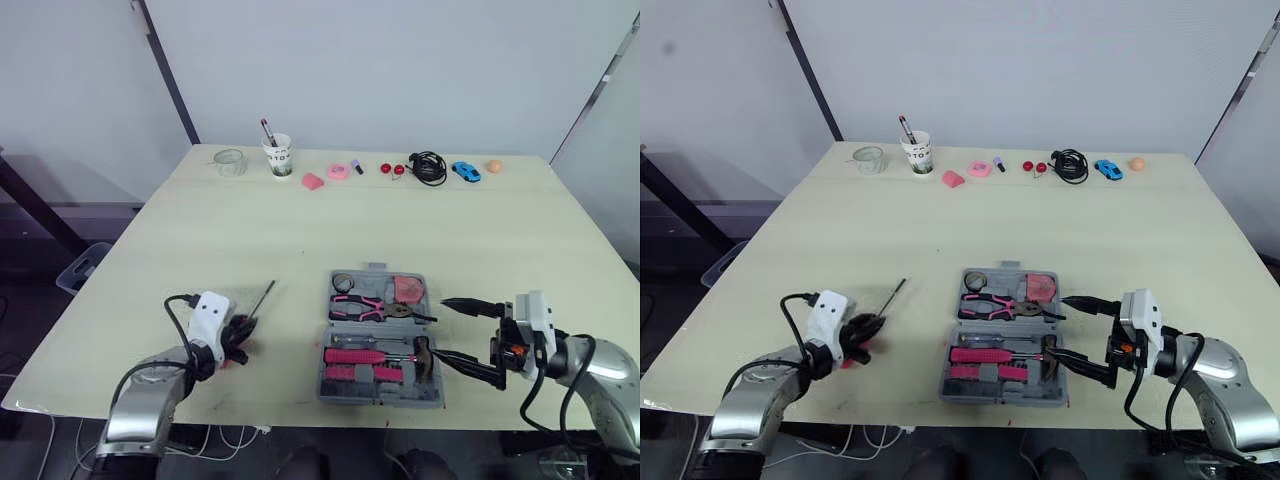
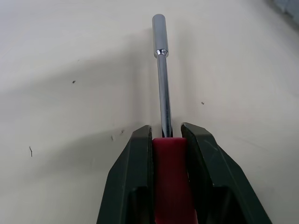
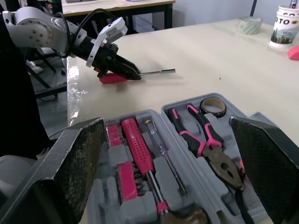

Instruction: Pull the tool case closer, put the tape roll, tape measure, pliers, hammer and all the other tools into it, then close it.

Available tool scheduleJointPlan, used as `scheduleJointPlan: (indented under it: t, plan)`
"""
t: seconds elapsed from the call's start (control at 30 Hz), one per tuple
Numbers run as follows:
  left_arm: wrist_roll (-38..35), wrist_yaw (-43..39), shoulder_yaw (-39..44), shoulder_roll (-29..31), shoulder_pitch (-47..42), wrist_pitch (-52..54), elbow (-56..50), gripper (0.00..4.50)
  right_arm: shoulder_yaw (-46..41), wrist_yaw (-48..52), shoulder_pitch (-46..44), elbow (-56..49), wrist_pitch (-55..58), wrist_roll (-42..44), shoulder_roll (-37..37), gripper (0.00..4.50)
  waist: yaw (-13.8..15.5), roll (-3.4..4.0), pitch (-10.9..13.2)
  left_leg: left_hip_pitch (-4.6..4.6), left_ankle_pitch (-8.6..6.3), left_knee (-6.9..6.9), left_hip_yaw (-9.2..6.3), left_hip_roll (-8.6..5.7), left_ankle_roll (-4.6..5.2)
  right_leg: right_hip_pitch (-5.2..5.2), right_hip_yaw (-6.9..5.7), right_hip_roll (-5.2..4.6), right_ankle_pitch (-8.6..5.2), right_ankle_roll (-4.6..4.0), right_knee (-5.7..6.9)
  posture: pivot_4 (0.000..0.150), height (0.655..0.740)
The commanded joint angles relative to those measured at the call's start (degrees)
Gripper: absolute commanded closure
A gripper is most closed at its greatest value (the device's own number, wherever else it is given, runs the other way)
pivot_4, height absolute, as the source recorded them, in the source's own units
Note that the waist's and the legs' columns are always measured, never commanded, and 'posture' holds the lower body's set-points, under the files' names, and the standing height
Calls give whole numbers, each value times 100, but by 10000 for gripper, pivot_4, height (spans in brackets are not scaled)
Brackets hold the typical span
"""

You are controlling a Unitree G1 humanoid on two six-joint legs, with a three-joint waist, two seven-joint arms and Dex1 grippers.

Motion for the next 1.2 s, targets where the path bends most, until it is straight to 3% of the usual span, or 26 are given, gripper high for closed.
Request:
scheduleJointPlan:
  t: [0.03,0.2,0.47,0.7,0.97,1.2]
  plan:
    - [-283,-712,245,571,-86,-207,-307,39917,-99,176,-153,-146,-7,217,-97,0,0,0,1,0,0,0,0,1,0,0,-1,1,0,-1,0,1500,7400]
    - [-655,-1970,143,1353,-327,-393,-507,39917,-111,435,-244,-49,-8,264,-183,0,5,1,3,-1,0,-1,3,2,0,0,-2,0,-12,-21,-2,1500,7400]
    - [-905,-3239,-567,2029,-960,-166,-976,39917,-151,685,-267,215,-116,221,-239,0,5,5,7,-4,0,0,10,0,0,0,-2,1,-13,-22,-3,1500,7400]
    - [-729,-3513,-1999,1632,-2090,494,-1388,39917,-329,814,-115,319,-197,251,-360,0,17,6,12,-9,1,5,5,-6,0,2,14,15,-1,2,-2,1500,7400]
    - [-157,-3491,-3111,1428,-2592,845,-1398,39917,-475,1019,40,473,-303,199,-563,0,8,7,13,-6,1,5,-1,0,1,0,26,36,-2,2,-1,1500,7400]
    - [57,-3500,-3608,1161,-2747,1096,-1532,39917,-450,982,136,417,-325,211,-505,0,13,7,13,-8,1,6,0,-1,1,1,33,38,-2,2,-2,1500,7400]
